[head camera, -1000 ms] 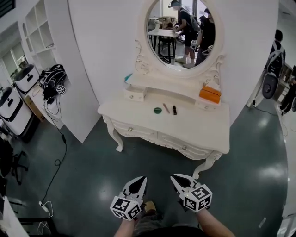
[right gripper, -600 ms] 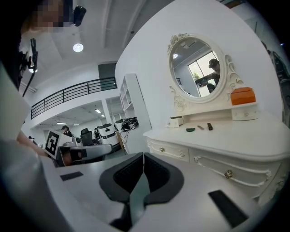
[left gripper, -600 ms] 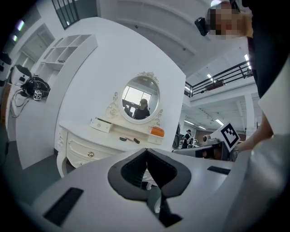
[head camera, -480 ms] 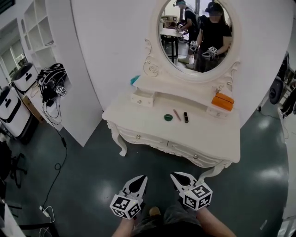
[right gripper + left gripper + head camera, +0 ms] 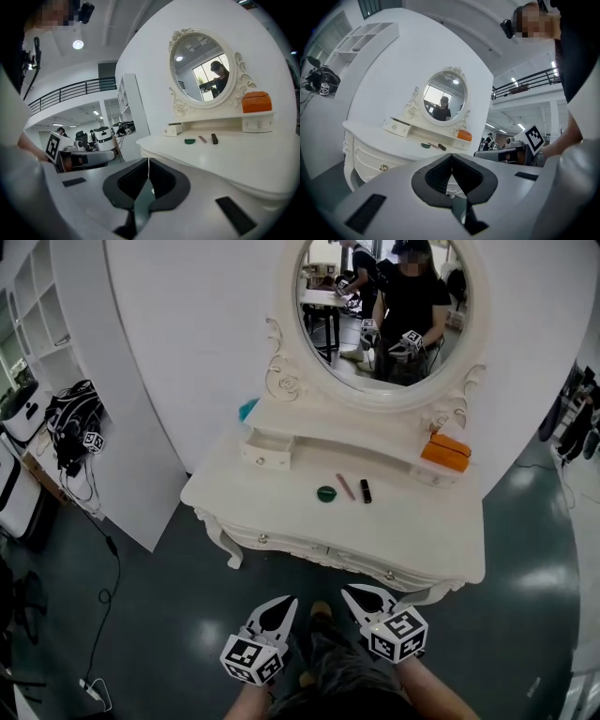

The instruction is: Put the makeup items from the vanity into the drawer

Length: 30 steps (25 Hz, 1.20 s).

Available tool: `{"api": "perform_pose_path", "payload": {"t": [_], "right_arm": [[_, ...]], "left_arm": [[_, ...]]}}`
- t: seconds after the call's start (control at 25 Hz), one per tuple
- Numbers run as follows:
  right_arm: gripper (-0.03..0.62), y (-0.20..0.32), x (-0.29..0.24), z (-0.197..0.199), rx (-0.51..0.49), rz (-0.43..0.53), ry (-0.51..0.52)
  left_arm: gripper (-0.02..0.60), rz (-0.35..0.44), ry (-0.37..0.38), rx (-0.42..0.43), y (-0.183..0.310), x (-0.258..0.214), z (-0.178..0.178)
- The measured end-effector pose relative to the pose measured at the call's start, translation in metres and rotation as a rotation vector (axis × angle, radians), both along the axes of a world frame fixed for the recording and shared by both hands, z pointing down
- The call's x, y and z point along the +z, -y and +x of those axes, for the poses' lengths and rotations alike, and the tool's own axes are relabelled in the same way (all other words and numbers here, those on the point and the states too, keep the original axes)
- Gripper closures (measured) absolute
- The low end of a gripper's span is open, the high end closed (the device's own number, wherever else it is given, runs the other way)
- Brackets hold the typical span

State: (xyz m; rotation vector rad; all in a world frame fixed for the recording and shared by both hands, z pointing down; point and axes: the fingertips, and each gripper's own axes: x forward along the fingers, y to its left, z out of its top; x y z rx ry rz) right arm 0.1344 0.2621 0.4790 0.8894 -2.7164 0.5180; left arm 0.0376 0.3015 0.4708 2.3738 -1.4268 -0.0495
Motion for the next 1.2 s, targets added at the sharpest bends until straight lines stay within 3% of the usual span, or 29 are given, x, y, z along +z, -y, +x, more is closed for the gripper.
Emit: {"api": "perform_pose_path", "payload": {"t": [0.44, 1.2], "right_arm": [[0.571, 0.124, 0.005, -0.037, -0.039, 0.013, -0.032], [0.569, 0.253, 0.047, -0.053, -0.127, 0.007, -0.3]], "left_arm": [[0.568, -0.043, 0.003, 0.042, 0.124, 0.014, -0.011], [0.568, -0.127, 0.032, 0.113, 0.249, 0.038, -0.005]]}}
